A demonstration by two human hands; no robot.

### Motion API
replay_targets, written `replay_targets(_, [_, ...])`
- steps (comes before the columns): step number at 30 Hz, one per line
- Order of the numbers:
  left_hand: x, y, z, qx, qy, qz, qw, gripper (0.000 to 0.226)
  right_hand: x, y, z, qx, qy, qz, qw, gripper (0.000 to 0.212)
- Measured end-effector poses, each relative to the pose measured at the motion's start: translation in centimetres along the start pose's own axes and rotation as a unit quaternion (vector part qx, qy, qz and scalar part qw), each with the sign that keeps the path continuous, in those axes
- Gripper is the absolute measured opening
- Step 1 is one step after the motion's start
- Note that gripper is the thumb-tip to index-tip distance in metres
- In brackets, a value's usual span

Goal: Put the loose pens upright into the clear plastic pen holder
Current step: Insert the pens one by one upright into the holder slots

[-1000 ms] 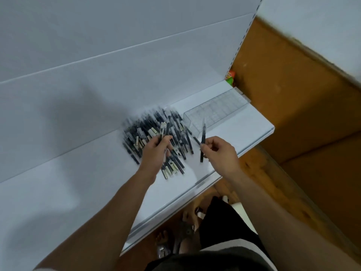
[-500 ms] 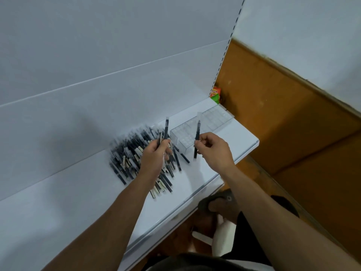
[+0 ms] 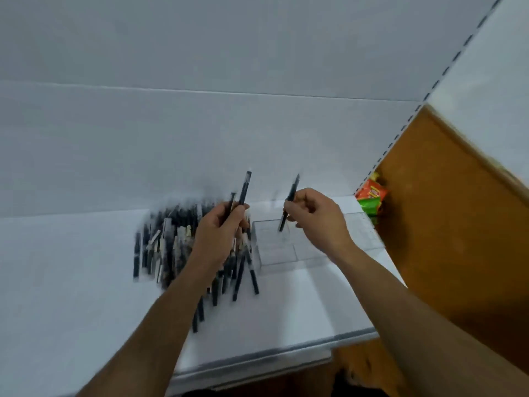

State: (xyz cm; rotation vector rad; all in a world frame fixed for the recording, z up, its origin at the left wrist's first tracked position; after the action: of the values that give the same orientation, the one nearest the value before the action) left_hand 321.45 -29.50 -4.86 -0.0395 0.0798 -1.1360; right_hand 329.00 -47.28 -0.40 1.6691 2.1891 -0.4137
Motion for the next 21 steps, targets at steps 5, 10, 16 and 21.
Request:
replay_targets(5, [3.1, 0.6, -1.7, 0.038, 0.002, 0.089, 0.995, 0.015, 0.3, 4.3, 4.0, -0.107, -0.023, -0.063, 0.992, 0.001])
replay_targets(10, [4.1, 0.9, -2.8, 0.116, 0.001, 0.093, 0.989, 0.014, 2.4, 6.6, 5.8, -0.167, -0.002, -0.073, 0.983, 0.008])
replay_targets(16, [4.0, 0.7, -3.2, 0.217, 0.002, 0.083, 0.973, 0.014, 3.5, 6.7, 6.7, -0.245, -0.056, -0.056, 0.966, 0.01])
replay_targets(21, [4.0, -0.3, -4.4, 0.242, -0.002, 0.089, 0.966, 0.013, 3.7, 5.2, 6.9, -0.282, -0.084, -0.04, 0.955, 0.009])
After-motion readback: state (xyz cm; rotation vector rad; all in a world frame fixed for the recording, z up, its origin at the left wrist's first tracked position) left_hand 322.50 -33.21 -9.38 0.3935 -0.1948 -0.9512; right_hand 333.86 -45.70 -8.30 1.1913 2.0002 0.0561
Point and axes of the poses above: each hand's wrist, its own y-axis towards the middle knuckle, its own x-axis out of the palm, z = x × y, the point moved 3 cm from there along y, towards the middle knuckle, and after that the axes turned 4 degrees about y, right-handed, at the moved point
